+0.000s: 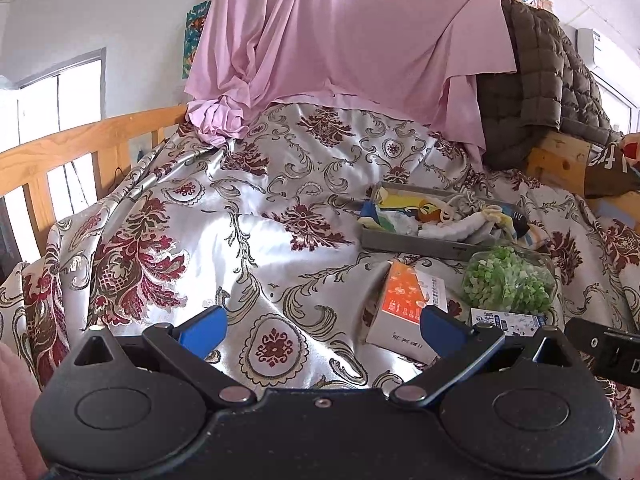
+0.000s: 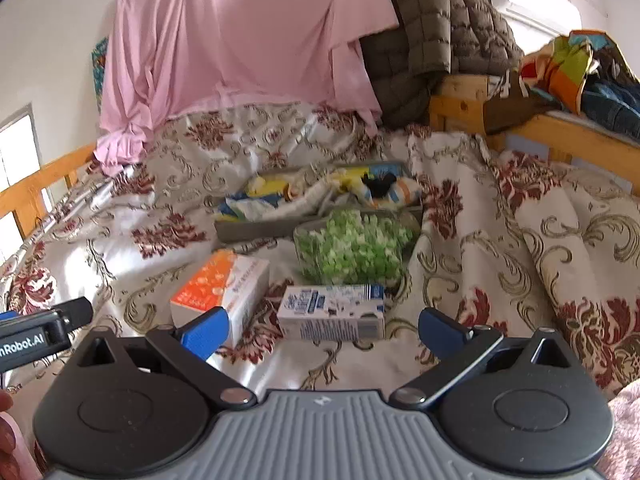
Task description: Organize soft objects
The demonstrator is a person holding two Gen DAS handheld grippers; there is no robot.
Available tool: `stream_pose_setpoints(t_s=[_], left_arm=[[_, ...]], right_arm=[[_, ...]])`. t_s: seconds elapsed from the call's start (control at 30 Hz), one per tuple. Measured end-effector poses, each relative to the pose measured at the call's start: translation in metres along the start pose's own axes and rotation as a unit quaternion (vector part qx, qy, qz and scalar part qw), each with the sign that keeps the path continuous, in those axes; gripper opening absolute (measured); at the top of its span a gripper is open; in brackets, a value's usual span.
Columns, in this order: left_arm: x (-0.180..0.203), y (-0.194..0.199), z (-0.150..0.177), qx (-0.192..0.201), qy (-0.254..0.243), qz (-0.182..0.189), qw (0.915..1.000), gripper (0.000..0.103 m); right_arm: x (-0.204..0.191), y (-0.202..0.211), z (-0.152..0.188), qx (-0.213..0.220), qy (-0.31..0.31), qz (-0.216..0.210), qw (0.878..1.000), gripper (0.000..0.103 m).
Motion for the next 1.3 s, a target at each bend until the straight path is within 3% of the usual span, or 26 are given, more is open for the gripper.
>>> stream_pose_setpoints(t_s=[0.37,1.3], left_arm=[[-0.001,-0.0041,0.005,-0.013,0.001,-0.004,0.9999,0.102],[0.0,-0.0054,0.008,-0.021,-0.001,-0.004,0.9998,0.102]], right_arm=[[0.0048,-0.005,0.0046,-0.021,-0.01,0.004,1.0,0.103],[0.0075,-0.005,0.0056,-0.027,-0.025,-0.001,0.999,0.103]])
Point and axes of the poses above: each gripper's, at about its wrist camera, not at the fingertips, and y roughly against the way its jaws point, x to its right, z to its underside, the point moved 10 cm from there along -y, roughly the way its jaws point, and after that the axes turned 9 degrees about -y, right-handed, at the moved point
